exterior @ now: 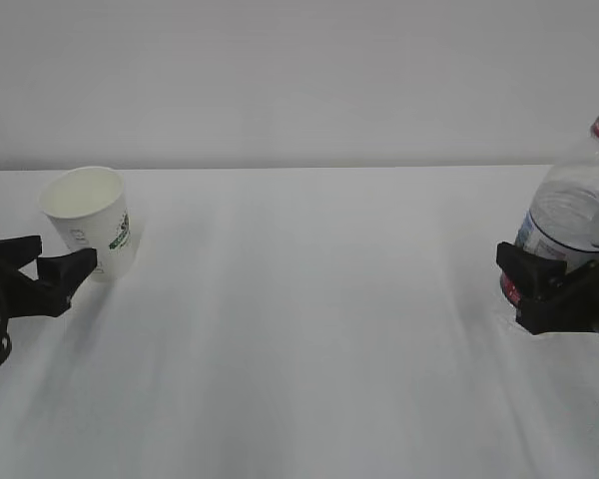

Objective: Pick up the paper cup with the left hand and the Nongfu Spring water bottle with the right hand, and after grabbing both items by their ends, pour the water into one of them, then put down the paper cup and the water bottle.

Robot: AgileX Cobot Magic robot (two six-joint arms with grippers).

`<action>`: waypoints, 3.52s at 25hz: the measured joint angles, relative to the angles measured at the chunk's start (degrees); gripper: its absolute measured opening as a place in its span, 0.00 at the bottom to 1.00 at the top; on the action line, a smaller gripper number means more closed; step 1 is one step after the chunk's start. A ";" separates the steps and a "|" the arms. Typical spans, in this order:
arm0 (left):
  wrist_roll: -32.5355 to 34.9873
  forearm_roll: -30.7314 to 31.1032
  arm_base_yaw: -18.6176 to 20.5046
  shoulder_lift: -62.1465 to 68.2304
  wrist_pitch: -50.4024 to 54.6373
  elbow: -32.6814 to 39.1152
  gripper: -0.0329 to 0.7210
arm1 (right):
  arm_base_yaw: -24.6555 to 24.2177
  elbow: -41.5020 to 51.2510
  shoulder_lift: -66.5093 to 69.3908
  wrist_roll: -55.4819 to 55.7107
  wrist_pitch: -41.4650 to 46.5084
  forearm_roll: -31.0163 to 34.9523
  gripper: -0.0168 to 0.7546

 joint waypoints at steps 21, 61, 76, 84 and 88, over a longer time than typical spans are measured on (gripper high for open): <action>-1.17 -1.08 0.00 2.40 2.13 -0.67 0.89 | 0.00 0.00 0.00 -0.13 -0.22 0.00 0.66; -5.74 1.48 0.00 10.17 1.13 -10.77 0.90 | 0.00 0.00 0.00 -0.13 -1.18 0.00 0.66; -8.05 2.94 0.00 14.78 -0.71 -14.55 0.90 | 0.00 0.00 0.00 -0.13 -1.18 0.00 0.66; -8.81 3.38 -0.86 15.53 2.22 -17.85 0.91 | 0.00 0.00 0.00 -0.13 -1.29 0.00 0.66; -7.93 3.38 -2.72 15.75 4.28 -19.78 0.92 | 0.00 0.00 0.00 -0.24 -1.29 0.00 0.66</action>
